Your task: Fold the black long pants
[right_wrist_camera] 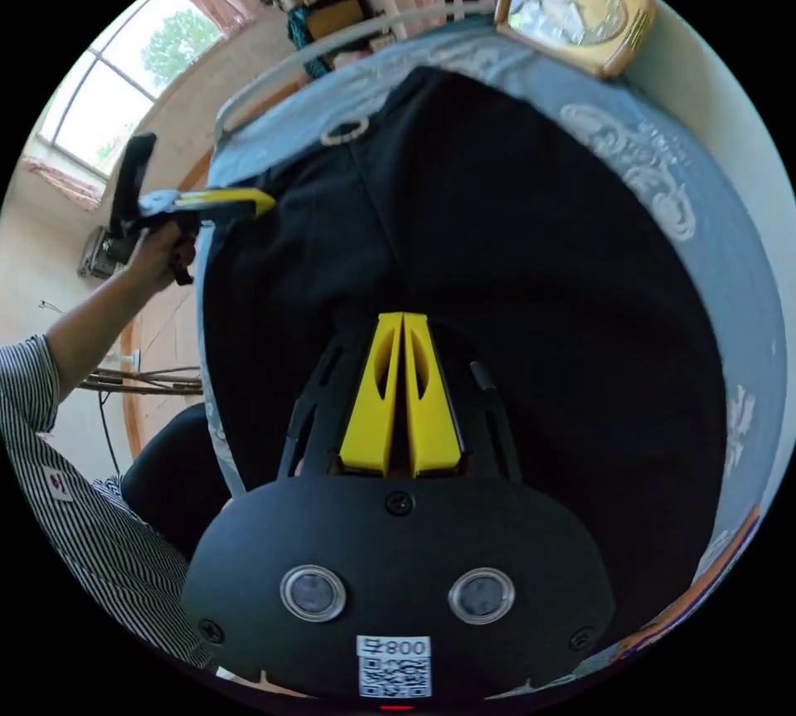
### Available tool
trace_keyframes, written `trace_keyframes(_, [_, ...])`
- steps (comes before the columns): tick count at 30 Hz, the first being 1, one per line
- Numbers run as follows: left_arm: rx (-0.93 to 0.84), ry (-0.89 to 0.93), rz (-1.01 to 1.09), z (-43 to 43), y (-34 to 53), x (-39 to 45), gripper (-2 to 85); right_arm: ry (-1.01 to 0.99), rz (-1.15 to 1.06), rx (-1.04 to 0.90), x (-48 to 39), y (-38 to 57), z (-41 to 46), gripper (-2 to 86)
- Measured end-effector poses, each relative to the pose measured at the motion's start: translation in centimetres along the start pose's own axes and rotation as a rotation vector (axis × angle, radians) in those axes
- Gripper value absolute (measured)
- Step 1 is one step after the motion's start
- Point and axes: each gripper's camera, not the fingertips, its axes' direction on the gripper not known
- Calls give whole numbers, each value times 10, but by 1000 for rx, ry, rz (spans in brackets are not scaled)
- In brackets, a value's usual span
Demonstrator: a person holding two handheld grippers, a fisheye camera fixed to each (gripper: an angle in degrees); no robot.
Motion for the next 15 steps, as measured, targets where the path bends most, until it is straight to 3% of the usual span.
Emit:
trace_keyframes(6, [-52, -22, -33, -22, 27, 2, 1, -32, 30, 79, -21, 22, -24, 1])
trace_keyframes(9, [52, 54, -63, -46, 39, 9, 0, -63, 19, 126, -46, 45, -39, 1])
trace_keyframes(11, [49, 98, -63, -49, 44, 17, 1, -51, 29, 114, -61, 60, -35, 1])
trace_keyframes(13, [-94, 58, -56, -30, 53, 24, 1, -90, 32, 35, -71, 72, -17, 0])
trace_keyframes(14, [-43, 57, -40, -32, 57, 26, 1, -107, 31, -38, -77, 80, 1, 0])
trace_keyframes(15, [-35, 74, -86, -36, 60, 23, 1, -100, 55, 19, -81, 92, -1, 0])
